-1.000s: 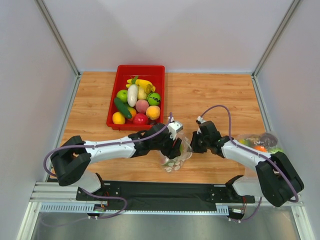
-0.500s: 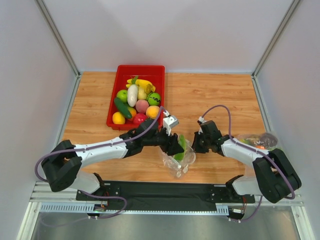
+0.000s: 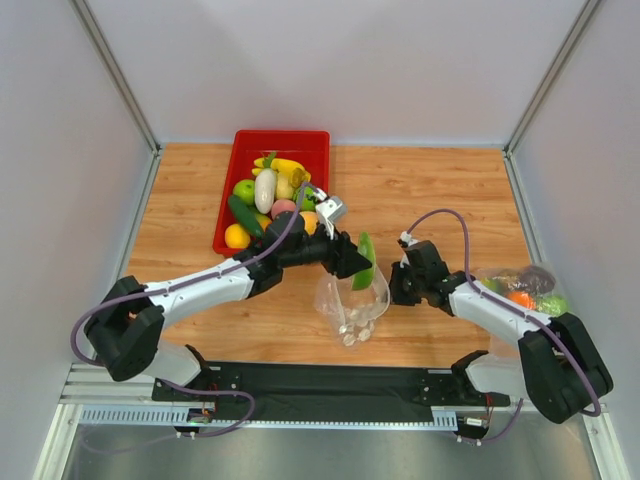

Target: Open the zip-top bag and remove the fake food

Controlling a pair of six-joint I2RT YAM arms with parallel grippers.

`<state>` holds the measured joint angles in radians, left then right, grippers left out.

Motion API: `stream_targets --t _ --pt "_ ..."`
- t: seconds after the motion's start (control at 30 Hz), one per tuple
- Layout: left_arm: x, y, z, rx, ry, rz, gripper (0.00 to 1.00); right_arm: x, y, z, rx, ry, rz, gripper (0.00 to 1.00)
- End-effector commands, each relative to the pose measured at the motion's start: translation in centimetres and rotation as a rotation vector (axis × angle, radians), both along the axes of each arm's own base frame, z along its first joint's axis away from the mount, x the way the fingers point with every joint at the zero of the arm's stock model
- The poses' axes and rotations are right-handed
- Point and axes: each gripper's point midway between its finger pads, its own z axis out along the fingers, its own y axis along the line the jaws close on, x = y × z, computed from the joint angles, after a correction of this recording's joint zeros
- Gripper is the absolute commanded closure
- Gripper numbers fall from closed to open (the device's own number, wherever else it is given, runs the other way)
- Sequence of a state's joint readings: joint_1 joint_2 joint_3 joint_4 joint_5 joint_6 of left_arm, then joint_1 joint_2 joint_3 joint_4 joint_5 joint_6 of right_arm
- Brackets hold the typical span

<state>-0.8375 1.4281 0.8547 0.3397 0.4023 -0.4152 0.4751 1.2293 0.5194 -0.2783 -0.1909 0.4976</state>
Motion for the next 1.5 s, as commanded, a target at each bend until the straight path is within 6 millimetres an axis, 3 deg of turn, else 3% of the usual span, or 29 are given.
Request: stream_targets --t 0.0,0.13,0.33,0.47,0.5,0.57,0.6,0.63,0.67,0.73,0.77,0.83,0.87,0.9,0.93,0.97,1.0,1.03,1.07,1.1,1.13,1.2,1.23,1.3,1.33,1.4,1.47 --pt "2.2 0.0 6.2 -0.143 -0.105 0.01 1.0 0.9 -0.2 1.0 -0.011 -0.047 0.0 1.0" --pt "3.6 1.1 9.1 -0.223 -0.126 0.01 1.0 1.2 -0.2 1.1 -0.015 -0.054 -0.005 1.0" --pt "7.3 5.0 12.1 -0.252 -0.181 0.117 1.0 2.3 -0.4 1.6 -0.038 -0.077 -0.014 1.0" --pt "11.2 8.5 12.5 -0.188 -0.199 0.242 1.0 3.8 -0.7 2.1 -0.045 -0.089 -0.022 1.0" --pt "11.9 9.0 11.6 -0.149 -0.173 0.264 1.0 4.3 -0.9 2.3 -0.048 -0.093 -0.03 1.0" --pt "14.0 10.7 12.8 -0.114 -0.211 0.345 1.0 5.2 -1.2 3.1 -0.049 -0.113 -0.041 1.0" --pt "14.8 11.3 12.1 -0.085 -0.183 0.371 1.0 5.3 -1.5 3.3 -0.057 -0.113 -0.048 1.0" --pt "15.9 12.0 13.5 -0.09 -0.195 0.419 1.0 5.5 -1.6 3.5 -0.059 -0.116 -0.053 1.0" --pt "17.5 13.0 13.0 -0.072 -0.17 0.469 1.0 5.8 -2.0 3.8 -0.067 -0.121 -0.063 1.0" --pt "19.6 14.4 14.2 -0.049 -0.153 0.551 1.0 6.0 -2.3 4.2 -0.077 -0.127 -0.073 1.0" --pt "20.9 14.7 13.1 -0.016 -0.133 0.579 1.0 6.1 -2.6 4.3 -0.085 -0.133 -0.083 0.99" --pt "22.8 15.5 13.5 0.027 -0.128 0.65 1.0 5.9 -2.9 4.4 -0.097 -0.129 -0.084 0.95" --pt "24.3 15.4 11.6 0.065 -0.098 0.661 1.0 5.8 -3.0 4.5 -0.098 -0.129 -0.088 0.81" --pt "25.2 15.3 12.5 0.061 -0.103 0.677 1.0 5.6 -3.0 4.6 -0.099 -0.128 -0.087 0.73" --pt "26.0 15.3 12.1 0.068 -0.092 0.684 1.0 5.6 -3.0 4.7 -0.098 -0.129 -0.087 0.53" --pt "27.4 14.9 9.6 0.098 -0.038 0.69 1.0 5.4 -3.1 5.0 -0.095 -0.134 -0.086 0.45" --pt "28.3 14.5 10.7 0.076 -0.048 0.692 1.0 5.3 -3.1 5.1 -0.095 -0.135 -0.089 0.34" --pt "29.1 14.3 10.3 0.073 -0.038 0.695 1.0 5.3 -3.2 5.3 -0.094 -0.14 -0.089 0.22" --pt "30.1 13.7 8.7 0.068 0.002 0.699 1.0 5.2 -3.4 5.8 -0.095 -0.154 -0.094 0.19" --pt "30.8 13.3 9.3 0.043 -0.004 0.694 1.0 5.0 -3.5 6.0 -0.096 -0.156 -0.095 0.16" --pt "31.6 12.9 7.9 0.042 0.02 0.694 1.0 4.8 -3.7 6.6 -0.096 -0.169 -0.1 0.12" --pt "32.8 12.3 8.6 -0.007 0.024 0.703 1.0 4.5 -3.8 7.1 -0.093 -0.179 -0.103 0.11" --pt "33.6 12.0 7.3 -0.006 0.045 0.71 1.0 4.4 -3.9 7.4 -0.087 -0.187 -0.103 0.1" --pt "34.7 11.4 8.0 -0.047 0.038 0.713 1.0 4.0 -3.9 8.3 -0.074 -0.206 -0.1 0.09" --pt "35.5 11.2 6.8 -0.053 0.052 0.713 1.0 3.8 -4.0 8.9 -0.065 -0.222 -0.104 0.09" --pt "36.3 10.4 7.6 -0.108 0.053 0.699 1.0 3.4 -4.0 9.2 -0.053 -0.227 -0.1 0.09" --pt "37.4 9.9 5.5 -0.097 0.092 0.697 1.0 2.9 -4.1 9.6 -0.045 -0.234 -0.099 0.09"
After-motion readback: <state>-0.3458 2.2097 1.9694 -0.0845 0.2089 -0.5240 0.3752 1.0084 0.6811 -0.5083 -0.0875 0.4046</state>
